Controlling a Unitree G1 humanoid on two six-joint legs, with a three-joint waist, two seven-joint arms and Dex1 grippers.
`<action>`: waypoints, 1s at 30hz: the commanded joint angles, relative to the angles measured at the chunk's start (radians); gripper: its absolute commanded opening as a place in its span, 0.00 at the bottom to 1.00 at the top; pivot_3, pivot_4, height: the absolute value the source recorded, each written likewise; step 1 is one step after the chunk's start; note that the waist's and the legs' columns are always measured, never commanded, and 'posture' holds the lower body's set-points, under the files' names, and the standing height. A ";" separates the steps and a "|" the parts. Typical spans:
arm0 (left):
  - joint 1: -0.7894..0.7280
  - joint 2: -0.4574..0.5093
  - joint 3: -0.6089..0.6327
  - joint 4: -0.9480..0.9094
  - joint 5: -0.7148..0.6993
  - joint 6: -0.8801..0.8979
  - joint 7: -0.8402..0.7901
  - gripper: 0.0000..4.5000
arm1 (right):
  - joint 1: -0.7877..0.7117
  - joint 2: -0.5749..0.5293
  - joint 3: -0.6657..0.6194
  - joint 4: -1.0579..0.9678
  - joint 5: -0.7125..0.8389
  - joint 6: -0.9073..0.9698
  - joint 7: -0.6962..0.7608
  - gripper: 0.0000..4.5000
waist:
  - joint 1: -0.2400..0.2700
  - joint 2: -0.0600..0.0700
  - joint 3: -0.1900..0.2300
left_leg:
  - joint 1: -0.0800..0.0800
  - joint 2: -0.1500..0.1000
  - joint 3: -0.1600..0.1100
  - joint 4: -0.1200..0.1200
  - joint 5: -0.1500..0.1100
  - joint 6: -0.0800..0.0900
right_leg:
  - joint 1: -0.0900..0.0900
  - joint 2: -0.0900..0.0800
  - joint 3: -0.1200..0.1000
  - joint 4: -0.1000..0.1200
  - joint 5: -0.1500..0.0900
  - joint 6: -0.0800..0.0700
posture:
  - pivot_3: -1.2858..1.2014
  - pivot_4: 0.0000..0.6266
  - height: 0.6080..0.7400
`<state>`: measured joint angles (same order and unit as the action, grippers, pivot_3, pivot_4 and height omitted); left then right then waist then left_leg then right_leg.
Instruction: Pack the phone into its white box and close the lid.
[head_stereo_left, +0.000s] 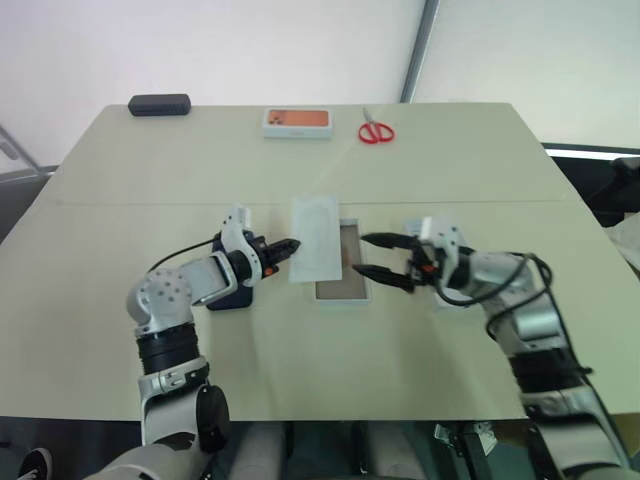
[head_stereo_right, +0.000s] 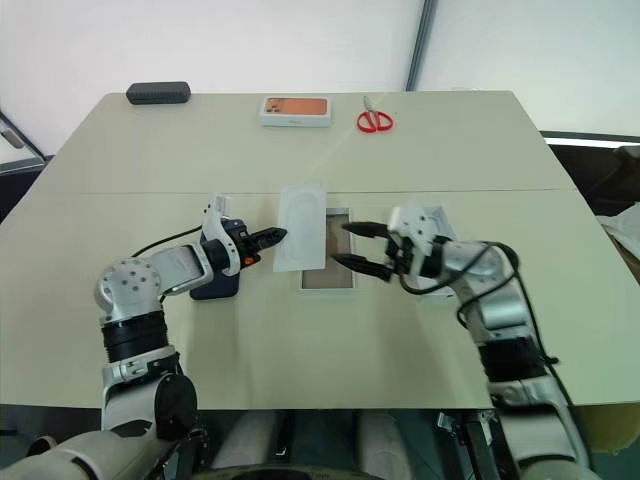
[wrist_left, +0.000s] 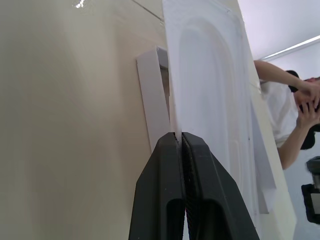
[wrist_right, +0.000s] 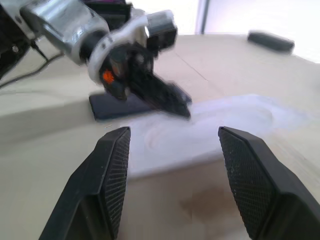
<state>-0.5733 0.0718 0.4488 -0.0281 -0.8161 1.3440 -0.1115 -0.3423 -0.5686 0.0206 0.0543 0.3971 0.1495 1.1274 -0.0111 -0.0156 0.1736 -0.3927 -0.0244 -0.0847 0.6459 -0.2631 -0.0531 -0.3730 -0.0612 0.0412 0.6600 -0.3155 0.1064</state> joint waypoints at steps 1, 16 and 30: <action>0.017 -0.036 -0.025 -0.071 -0.012 -0.030 0.019 0.00 | 0.006 -0.043 -0.099 -0.004 0.036 0.012 -0.023 0.65 | -0.008 0.001 0.001 | 0.000 0.000 0.001 0.000 0.000 0.000 | -0.001 0.000 0.001 0.000 0.000 0.000 | 0.52 0.24 1.00; 0.086 -0.114 -0.129 -0.120 0.030 -0.083 0.098 0.15 | 0.025 -0.028 -0.119 0.005 0.005 -0.021 -0.071 0.66 | -0.001 0.000 0.001 | 0.001 0.002 0.001 0.000 0.000 0.000 | 0.000 0.004 0.001 0.002 0.000 0.000 | 0.52 0.24 1.00; -0.016 0.072 -0.184 -0.145 -0.020 -0.053 -0.043 0.65 | -0.036 0.024 -0.072 0.054 -0.020 -0.049 -0.080 0.66 | -0.003 0.001 0.001 | 0.001 0.002 0.000 0.000 0.001 -0.001 | 0.000 0.005 0.001 0.003 0.000 0.000 | 0.52 0.24 1.00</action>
<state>-0.5754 0.1402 0.2816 -0.1400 -0.8132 1.2867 -0.1266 -0.3532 -0.5518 -0.0437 0.1241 0.3680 0.1188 1.0535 -0.0141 -0.0150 0.1750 -0.3914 -0.0224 -0.0843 0.6462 -0.2625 -0.0539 -0.3733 -0.0567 0.0423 0.6623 -0.3153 0.1066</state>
